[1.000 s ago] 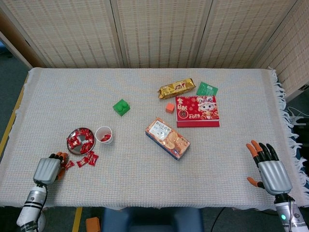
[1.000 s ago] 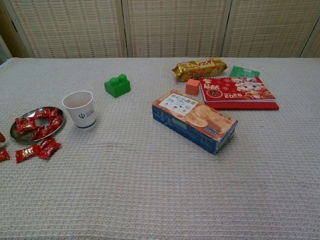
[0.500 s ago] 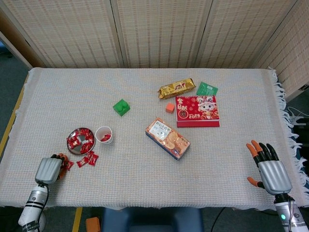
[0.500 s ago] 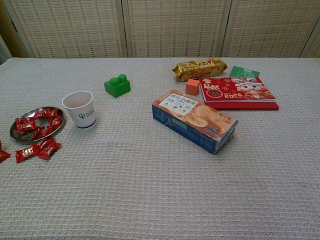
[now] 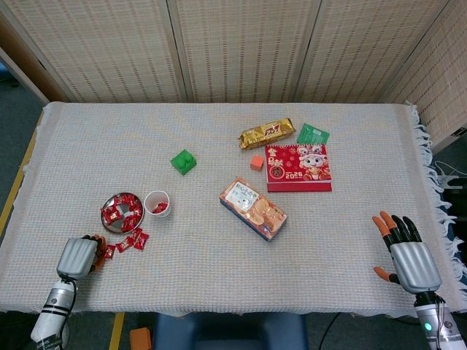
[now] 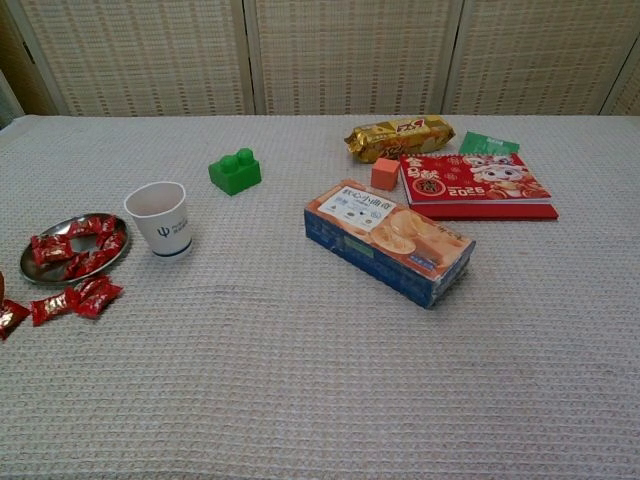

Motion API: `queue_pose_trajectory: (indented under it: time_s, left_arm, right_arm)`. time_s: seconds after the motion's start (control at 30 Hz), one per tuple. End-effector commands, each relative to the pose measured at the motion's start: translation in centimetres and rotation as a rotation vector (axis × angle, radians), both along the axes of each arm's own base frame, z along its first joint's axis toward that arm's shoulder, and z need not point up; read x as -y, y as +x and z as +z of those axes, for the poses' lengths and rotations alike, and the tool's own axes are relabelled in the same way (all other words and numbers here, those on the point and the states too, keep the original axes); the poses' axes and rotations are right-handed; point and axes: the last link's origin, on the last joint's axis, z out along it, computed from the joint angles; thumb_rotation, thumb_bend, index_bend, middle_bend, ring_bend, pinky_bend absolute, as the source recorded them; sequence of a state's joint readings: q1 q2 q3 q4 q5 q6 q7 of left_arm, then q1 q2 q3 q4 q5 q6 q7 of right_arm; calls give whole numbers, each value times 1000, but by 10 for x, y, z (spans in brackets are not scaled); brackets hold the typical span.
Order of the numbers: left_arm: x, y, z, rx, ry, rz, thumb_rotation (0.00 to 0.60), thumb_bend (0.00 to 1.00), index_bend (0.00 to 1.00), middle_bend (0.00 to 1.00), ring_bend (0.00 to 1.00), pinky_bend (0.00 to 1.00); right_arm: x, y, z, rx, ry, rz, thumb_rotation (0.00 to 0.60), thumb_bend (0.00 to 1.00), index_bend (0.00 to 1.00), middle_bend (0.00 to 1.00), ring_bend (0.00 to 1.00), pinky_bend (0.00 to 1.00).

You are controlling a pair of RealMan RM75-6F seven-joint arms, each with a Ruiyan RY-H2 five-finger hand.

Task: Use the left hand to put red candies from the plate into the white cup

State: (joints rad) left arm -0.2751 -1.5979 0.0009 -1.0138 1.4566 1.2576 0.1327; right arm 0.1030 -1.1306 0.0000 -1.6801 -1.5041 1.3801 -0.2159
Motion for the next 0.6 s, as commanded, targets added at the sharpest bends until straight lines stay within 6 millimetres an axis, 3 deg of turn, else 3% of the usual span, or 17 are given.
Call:
queue_pose_trajectory:
  time_s: [0.03,0.37,0.6]
  left_arm:
    - [0,1,1,8,10,-8,600,414,571,564,532,1000]
    - [-13,28,24,92,63,-84,600,429,582,585,548,1000]
    - [-41,82,29,154,72,-203,600,428,568,576,545,998]
  right_arm:
    - [0,0,0,0,0,0,600,23,0,0,0,0]
    - [0,0,0,1,-1,-1,600,23,0,0,0,0]
    - [2,0,-1,-1,4,-2,600,23,0,0,0,0]
